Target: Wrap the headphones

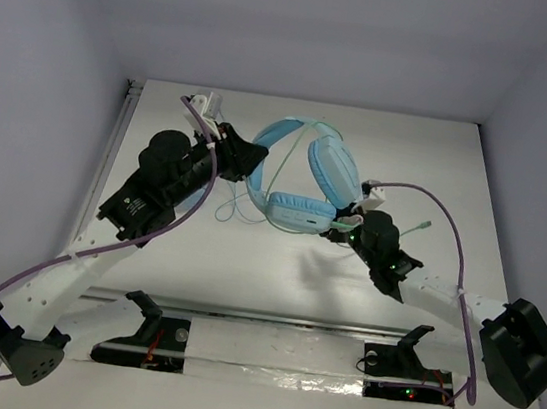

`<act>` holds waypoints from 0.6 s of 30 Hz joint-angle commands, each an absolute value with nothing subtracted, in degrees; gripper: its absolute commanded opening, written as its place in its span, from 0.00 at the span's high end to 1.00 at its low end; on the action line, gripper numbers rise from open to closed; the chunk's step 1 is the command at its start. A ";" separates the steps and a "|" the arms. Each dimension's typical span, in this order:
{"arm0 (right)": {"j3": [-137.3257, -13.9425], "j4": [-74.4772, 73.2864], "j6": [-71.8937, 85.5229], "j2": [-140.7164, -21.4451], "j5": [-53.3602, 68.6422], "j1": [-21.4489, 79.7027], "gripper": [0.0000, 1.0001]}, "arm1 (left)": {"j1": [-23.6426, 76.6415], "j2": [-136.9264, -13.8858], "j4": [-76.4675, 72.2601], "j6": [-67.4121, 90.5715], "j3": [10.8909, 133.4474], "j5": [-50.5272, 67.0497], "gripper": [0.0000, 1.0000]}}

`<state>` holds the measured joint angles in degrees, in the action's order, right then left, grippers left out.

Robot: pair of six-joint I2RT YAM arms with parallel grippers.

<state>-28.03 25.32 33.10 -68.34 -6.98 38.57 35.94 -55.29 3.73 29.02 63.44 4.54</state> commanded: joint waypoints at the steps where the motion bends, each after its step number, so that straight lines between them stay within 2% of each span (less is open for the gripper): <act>1: -25.85 30.94 37.51 -67.94 -6.42 38.23 0.57 | 35.51 -55.45 -3.60 31.55 68.19 2.64 1.00; 4: -23.83 30.77 39.72 -66.80 -6.24 38.23 0.55 | 35.51 -57.03 -3.95 31.38 69.95 1.41 1.00; 9: -21.53 31.11 41.04 -66.53 -5.45 38.23 0.44 | 34.98 -60.29 -6.94 32.43 70.84 1.14 1.00; 11: -21.88 31.90 40.78 -68.55 -4.75 38.23 0.43 | 34.98 -61.69 -8.08 33.22 71.10 1.84 1.00; 17: -19.61 30.85 44.90 -68.21 -7.99 38.23 0.46 | 33.23 -63.02 -7.38 33.13 73.56 0.53 1.00; 18: -18.47 31.81 46.04 -67.86 -7.48 38.23 0.56 | 33.22 -63.19 -7.73 33.66 73.65 0.53 1.00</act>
<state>-20.75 28.29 42.37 -69.19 -5.89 38.57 34.28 -64.97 0.93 29.74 68.40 1.26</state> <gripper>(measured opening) 0.472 0.124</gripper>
